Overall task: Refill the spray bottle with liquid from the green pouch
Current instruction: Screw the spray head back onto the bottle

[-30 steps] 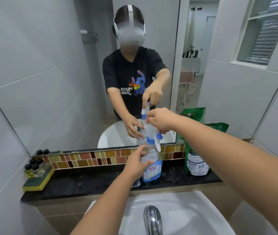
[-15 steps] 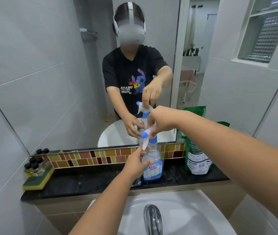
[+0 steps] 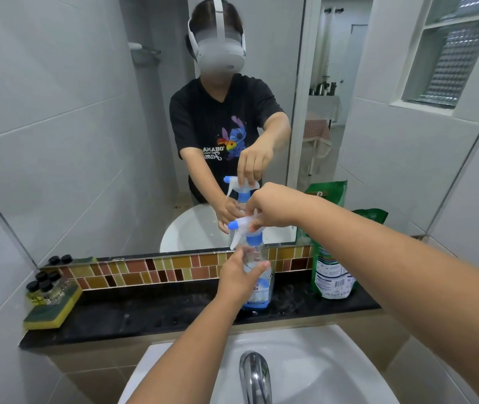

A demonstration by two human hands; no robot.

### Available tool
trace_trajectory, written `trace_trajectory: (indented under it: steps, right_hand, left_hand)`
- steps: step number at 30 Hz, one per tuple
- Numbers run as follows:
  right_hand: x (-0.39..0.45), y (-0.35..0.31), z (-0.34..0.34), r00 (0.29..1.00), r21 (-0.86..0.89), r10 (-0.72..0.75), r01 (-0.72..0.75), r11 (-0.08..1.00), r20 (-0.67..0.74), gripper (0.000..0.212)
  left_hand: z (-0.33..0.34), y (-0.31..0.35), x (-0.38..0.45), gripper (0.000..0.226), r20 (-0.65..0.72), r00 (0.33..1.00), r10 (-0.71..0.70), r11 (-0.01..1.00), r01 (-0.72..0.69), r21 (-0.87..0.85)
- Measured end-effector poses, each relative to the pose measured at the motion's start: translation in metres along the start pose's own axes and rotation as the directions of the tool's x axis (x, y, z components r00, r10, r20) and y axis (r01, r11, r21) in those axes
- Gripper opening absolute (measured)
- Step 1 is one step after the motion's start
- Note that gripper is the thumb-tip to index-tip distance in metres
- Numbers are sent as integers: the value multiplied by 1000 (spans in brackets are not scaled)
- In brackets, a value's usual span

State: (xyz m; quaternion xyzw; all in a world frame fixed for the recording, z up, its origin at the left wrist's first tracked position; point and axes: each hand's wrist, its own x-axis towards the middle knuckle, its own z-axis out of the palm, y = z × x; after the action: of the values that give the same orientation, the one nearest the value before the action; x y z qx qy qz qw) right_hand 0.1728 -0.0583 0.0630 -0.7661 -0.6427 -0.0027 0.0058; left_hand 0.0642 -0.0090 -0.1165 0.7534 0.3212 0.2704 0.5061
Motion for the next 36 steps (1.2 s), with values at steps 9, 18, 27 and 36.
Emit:
trace_trajectory:
  steps: [9,18,27,36]
  right_hand:
    - [5,-6,12,996,-4,83,-83,997,-43,32]
    - [5,-20,14,978,-51,197,-200,978,-65,21]
    - [-10,-14,18,974,129,225,-222,967,-12,39]
    - [-28,-19,29,980,274,198,-183,944,-30,54]
  left_hand:
    - [7,-4,-1,40,-79,996,35,990,-23,142]
    - [12,-5,-5,46,-133,987,90,972,-58,227]
    - [-2,2,-2,42,23,1000,9,996,-11,84]
    - [-19,8,-10,34,100,995,-7,999,3,41]
